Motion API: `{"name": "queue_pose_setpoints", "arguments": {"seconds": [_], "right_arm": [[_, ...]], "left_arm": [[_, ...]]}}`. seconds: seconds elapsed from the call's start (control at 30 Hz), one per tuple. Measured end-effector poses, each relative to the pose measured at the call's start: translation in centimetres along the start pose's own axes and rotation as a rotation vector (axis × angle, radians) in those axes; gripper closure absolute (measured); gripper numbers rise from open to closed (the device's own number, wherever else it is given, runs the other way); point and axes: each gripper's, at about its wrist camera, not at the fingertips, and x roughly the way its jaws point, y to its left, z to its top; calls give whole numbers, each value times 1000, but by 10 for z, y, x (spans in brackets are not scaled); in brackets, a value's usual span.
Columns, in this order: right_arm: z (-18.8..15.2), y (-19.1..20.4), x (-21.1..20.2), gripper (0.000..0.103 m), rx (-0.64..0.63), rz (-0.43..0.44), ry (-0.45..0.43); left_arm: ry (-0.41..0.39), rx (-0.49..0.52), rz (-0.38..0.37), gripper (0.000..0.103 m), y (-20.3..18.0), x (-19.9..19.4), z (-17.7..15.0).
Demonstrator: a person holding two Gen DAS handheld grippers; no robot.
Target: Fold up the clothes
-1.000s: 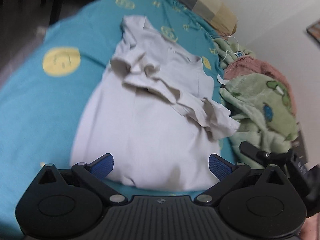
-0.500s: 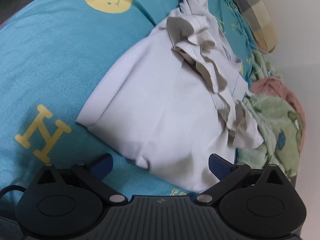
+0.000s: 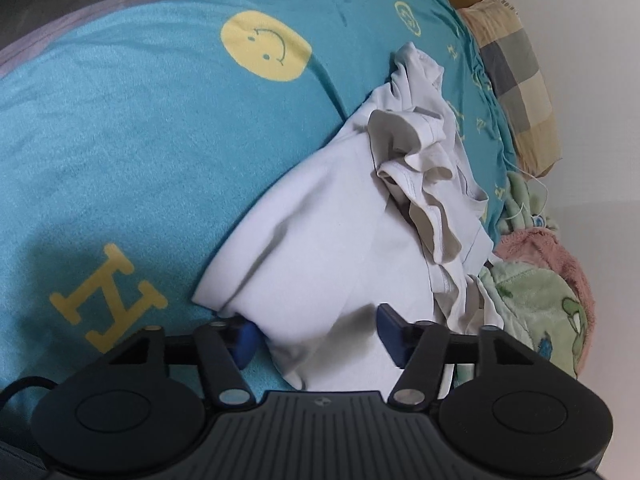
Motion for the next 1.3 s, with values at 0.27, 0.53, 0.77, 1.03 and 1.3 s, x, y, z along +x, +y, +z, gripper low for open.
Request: {"name": "queue_pose_setpoints", "arguments": {"seconds": [0.27, 0.53, 0.77, 1.03, 1.3], "right_arm": [[5, 17, -18, 92, -80, 95, -80], [4, 40, -54, 94, -160, 168, -159], [-23, 57, -105, 95, -221, 189, -226], [-78, 42, -174, 95, -246, 182, -253], [-56, 50, -166, 95, -267, 184, -272]], "left_arm": [[-96, 39, -55, 85, -4, -19, 2], [-166, 132, -137, 92, -38, -64, -1], [-186, 158, -188, 94, -55, -123, -24], [-149, 200, -215, 94, -42, -198, -81], [-137, 214, -202, 94, -63, -178, -62]]}}
